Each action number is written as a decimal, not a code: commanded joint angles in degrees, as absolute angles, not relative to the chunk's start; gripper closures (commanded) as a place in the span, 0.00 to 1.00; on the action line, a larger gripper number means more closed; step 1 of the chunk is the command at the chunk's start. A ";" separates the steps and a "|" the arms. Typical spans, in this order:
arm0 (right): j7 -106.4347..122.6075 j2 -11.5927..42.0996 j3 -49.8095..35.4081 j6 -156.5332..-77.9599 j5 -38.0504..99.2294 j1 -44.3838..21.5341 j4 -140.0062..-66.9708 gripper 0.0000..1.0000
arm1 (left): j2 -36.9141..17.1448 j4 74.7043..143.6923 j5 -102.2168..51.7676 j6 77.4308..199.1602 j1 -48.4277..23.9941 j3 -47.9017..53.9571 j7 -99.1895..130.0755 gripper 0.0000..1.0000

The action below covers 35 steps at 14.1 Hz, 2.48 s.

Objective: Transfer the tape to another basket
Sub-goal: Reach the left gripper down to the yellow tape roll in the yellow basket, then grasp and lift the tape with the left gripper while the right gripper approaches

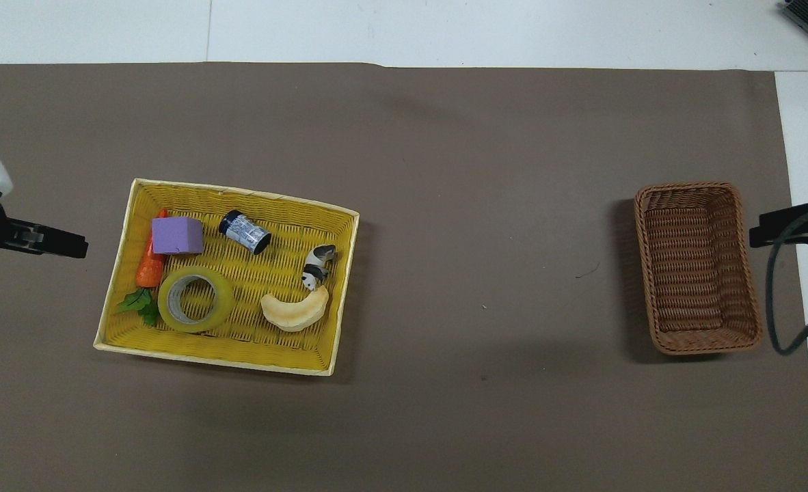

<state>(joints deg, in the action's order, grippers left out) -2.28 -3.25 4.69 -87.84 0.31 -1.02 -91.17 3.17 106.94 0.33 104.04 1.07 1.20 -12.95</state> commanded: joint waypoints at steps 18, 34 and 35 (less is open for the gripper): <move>-3.25 -5.19 4.31 -87.98 0.18 -0.44 -93.52 0.00 | 4.31 139.20 1.23 136.55 -6.50 1.05 -13.71 0.00; -3.43 -5.80 4.22 -87.98 0.26 -0.53 -94.48 0.00 | 5.01 118.32 1.32 107.42 -5.63 1.05 -9.77 1.00; -3.51 -6.06 4.22 -87.98 0.96 -0.88 -94.83 0.00 | 5.10 115.69 1.14 105.58 -5.10 1.05 -8.02 1.00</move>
<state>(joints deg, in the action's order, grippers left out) -2.34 -3.94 4.67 -87.83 0.39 -1.04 -92.30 4.78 120.43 0.51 110.19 -6.23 1.01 -10.72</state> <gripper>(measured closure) 0.000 0.775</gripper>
